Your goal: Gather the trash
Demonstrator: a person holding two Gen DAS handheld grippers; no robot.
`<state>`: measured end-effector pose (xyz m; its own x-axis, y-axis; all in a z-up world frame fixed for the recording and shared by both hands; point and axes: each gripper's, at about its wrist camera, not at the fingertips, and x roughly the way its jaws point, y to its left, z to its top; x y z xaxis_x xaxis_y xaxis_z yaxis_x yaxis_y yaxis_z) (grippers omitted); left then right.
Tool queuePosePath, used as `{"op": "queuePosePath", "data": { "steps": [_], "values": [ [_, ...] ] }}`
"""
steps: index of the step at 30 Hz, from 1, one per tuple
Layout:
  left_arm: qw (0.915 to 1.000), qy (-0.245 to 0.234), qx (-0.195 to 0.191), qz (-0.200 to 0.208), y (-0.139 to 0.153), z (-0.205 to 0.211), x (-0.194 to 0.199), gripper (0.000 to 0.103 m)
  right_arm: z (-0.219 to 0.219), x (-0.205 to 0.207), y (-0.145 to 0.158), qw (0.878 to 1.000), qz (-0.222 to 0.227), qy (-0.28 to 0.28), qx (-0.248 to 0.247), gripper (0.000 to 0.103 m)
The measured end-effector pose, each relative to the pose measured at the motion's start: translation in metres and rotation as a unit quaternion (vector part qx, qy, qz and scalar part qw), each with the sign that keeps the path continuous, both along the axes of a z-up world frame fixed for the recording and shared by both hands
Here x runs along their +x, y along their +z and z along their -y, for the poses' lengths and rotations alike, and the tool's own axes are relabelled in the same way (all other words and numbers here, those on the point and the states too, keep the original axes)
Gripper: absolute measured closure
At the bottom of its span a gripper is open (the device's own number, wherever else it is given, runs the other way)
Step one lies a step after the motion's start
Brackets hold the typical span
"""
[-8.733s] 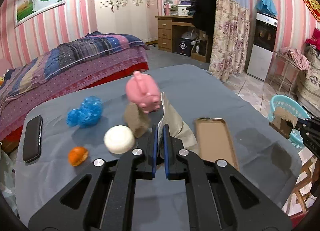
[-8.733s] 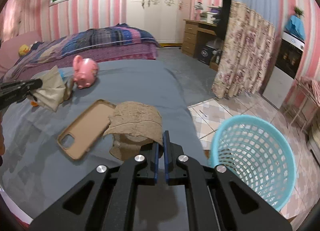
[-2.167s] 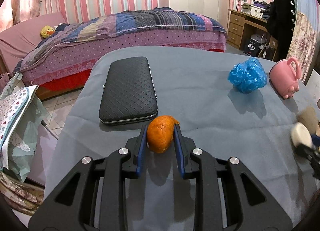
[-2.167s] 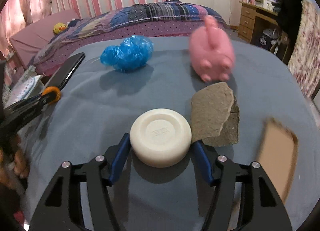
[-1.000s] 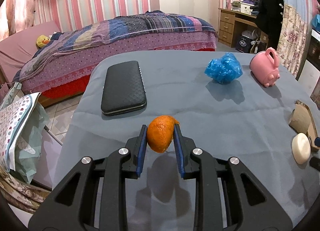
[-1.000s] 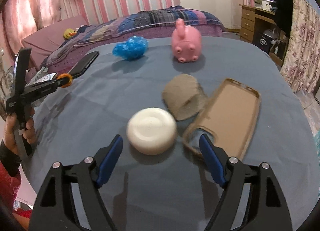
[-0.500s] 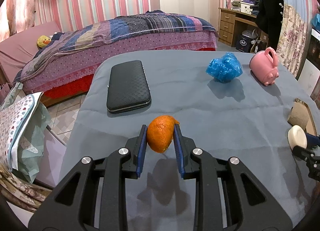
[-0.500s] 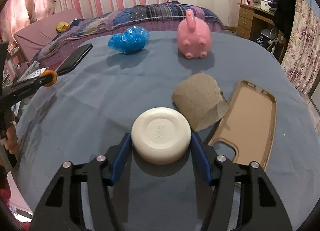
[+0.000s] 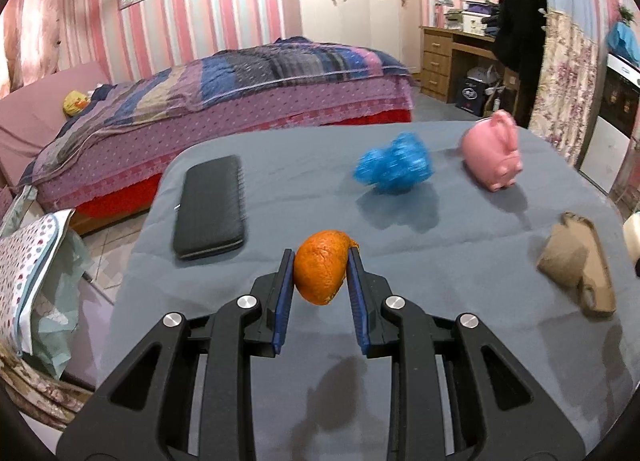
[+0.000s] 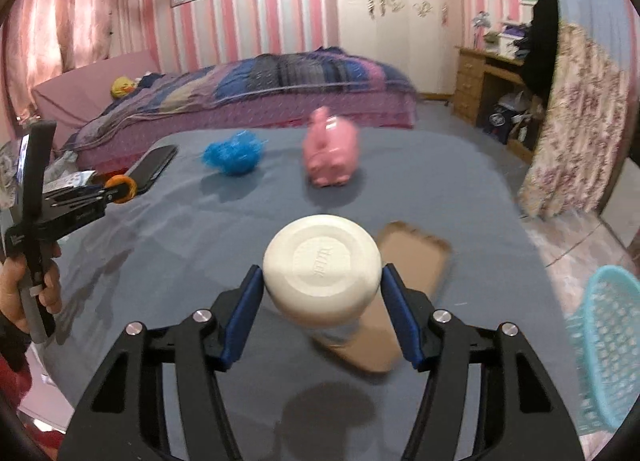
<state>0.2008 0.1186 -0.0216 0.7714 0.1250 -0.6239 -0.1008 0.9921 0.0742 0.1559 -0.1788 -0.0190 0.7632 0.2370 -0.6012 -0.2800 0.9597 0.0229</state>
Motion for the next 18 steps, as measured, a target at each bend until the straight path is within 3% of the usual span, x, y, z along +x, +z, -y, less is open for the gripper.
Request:
{"op": "queuePosePath", "data": {
  "steps": [8,18],
  "values": [
    [0.9979,-0.061,-0.008,0.019,0.02,0.075,0.013,0.078,0.09,-0.01,0.017,0.996,0.022,-0.084,-0.005,0.043],
    [0.9898,-0.139,-0.002,0.028,0.033,0.185,0.032,0.078,0.203,-0.019,0.014,0.98,0.024,-0.195,0.016,0.043]
  ]
}}
